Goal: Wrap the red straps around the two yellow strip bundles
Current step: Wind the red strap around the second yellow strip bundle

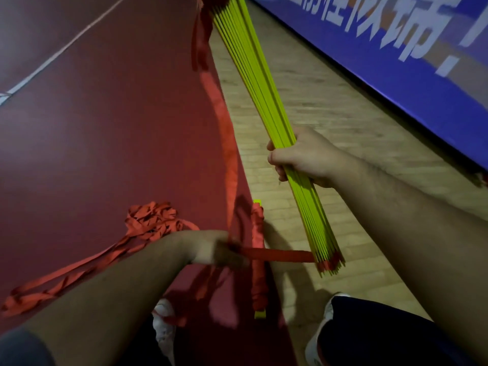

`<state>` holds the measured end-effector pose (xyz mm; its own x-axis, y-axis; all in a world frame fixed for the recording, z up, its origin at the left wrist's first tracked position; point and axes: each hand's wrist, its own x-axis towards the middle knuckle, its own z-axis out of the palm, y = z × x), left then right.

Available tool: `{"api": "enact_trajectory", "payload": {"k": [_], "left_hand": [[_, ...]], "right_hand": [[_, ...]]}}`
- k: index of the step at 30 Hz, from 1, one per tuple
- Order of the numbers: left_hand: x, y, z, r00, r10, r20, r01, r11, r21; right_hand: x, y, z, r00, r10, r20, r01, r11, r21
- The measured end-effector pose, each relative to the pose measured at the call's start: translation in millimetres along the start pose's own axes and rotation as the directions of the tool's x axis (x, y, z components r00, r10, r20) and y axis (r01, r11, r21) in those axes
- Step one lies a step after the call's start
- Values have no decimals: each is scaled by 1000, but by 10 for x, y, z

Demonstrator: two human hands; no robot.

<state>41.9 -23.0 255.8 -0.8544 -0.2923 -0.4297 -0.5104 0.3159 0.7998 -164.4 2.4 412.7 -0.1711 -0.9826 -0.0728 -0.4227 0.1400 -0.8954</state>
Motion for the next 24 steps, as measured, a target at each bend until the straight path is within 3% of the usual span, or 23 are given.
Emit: {"api": "enact_trajectory", "payload": {"k": [4,6,8,9,11,24], "left_hand": [[-60,-83,-7,997,12,-81,-26,985,-173],[-55,-129,56,998,-6,-69,-22,919,-394],[-41,-149,70,996,-64,-54,2,660,-752],[-26,-179,41,996,-68,-64,-18,531,-847],[-19,-204,-19,992,-52,-112,-81,418,-905],[42,-371,-177,978,-106,-179,-122,404,-906]], "right_hand": [[40,165,-41,1000,3,-11,-4,998,-69],[57,237,-52,999,14,-29,-16,996,-88],[79,300,-53,998,20,-52,-24,996,-81],[98,327,-53,998,24,-63,-28,997,-75],[126,370,-62,996,32,-78,-37,997,-64],[254,389,-139,992,68,-104,-60,995,80]]}}
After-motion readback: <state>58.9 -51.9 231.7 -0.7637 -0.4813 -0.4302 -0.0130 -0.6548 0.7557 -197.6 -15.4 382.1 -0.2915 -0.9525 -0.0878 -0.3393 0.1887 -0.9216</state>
